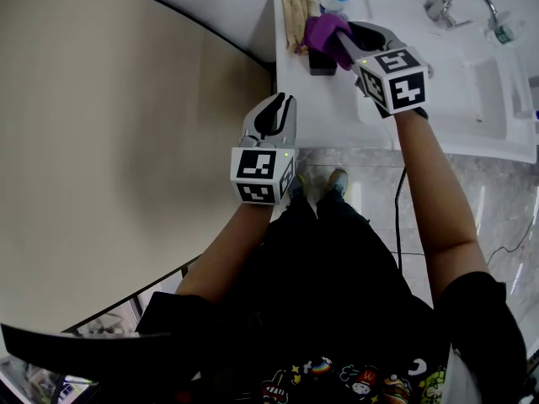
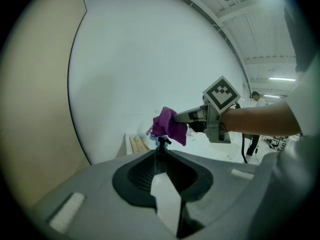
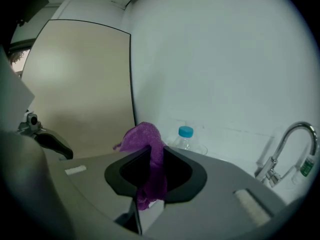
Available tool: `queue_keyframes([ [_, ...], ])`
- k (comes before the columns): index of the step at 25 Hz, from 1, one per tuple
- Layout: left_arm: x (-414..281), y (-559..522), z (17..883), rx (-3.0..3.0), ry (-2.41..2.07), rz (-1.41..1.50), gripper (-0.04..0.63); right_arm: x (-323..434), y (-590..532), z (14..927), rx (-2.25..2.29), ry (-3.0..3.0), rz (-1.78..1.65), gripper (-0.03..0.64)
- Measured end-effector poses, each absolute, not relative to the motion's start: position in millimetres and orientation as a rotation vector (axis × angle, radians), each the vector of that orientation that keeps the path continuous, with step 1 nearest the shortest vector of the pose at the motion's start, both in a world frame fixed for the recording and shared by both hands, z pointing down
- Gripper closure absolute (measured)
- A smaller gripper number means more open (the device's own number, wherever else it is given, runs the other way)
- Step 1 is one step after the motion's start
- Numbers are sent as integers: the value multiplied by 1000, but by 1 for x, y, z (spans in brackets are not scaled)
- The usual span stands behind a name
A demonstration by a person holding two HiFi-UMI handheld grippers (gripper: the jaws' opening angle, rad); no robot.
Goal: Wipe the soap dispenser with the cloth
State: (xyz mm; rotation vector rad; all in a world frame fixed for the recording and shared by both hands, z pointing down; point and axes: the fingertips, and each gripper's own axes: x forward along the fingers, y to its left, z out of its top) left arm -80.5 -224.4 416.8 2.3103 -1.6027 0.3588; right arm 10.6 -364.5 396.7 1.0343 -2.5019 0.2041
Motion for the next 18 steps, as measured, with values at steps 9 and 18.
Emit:
queue_keyframes([
  [9, -92, -217, 415, 2293, -1626, 353, 554, -25, -350, 413, 979, -2512, 220, 515],
  [18, -92, -210, 416, 2293, -1613, 357, 554, 2, -354, 436, 1044, -2470, 289, 515],
])
